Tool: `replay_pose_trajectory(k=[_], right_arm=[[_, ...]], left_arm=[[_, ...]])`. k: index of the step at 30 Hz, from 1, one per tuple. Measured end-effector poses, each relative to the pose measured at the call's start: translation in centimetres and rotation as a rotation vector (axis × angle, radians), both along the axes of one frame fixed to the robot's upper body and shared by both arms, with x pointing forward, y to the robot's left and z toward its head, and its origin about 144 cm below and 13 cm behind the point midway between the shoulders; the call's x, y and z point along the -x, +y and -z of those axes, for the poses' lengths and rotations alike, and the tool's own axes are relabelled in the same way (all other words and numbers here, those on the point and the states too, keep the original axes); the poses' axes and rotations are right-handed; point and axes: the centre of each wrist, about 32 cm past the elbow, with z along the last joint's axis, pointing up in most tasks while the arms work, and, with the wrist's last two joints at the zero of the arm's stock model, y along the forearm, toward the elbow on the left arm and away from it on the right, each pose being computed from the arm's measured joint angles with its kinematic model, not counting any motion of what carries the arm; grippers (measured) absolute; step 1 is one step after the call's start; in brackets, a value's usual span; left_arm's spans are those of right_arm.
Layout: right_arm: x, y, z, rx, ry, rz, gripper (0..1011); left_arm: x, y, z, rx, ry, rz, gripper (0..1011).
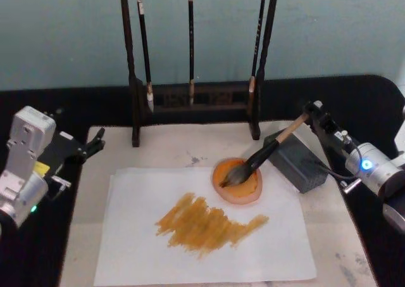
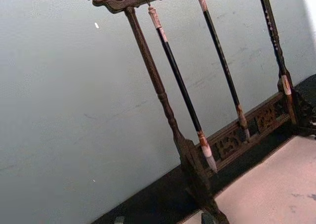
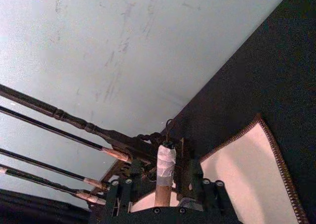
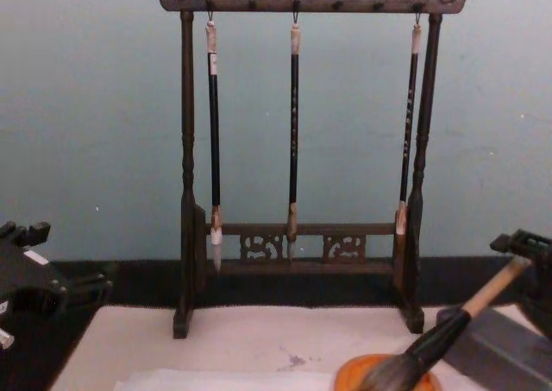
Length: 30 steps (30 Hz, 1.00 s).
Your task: Pick up the brush from the inkstone, write on the paper, then place the brush back to its original position.
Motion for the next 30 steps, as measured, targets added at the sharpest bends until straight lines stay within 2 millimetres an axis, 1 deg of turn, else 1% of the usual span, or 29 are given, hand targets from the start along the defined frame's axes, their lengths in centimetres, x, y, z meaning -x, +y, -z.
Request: replay_pose_trajectory(k=[2,5,6,7,8,13,15,30], right_arm=[[0.00,0.00,0.00,0.000,0.000,0.000,588],[0.01,-0.01,0.00,0.000,0.000,0.000,498],[0.01,-0.02,-0.01,0.000,0.001,0.001,442],[0.01,-0.01,-0.01,0.000,0.001,0.001,418],[0.01,-0.02,-0.01,0.000,0.001,0.001,418],[0.02,-0.02,0.00,0.000,0.001,0.001,214],[0.02,0.00,-0.02,-0.001,0.000,0.000,171],[0.17,-0.08,-0.17,-0.003,-0.004,-0.004,164]], left_arm=[[0.00,0.00,0.00,0.000,0.000,0.000,1010],[0.00,0.00,0.00,0.000,0.000,0.000,1010],[0.00,0.00,0.00,0.000,0.000,0.000,1010],[0.00,0.00,0.00,0.000,0.000,0.000,1010],[0.00,0.00,0.00,0.000,0.000,0.000,1010],[0.00,0.00,0.00,0.000,0.000,0.000,1010],[0.00,0.00,0.00,0.000,0.000,0.000,1010],[0.00,0.00,0.00,0.000,0.000,0.000,1010]])
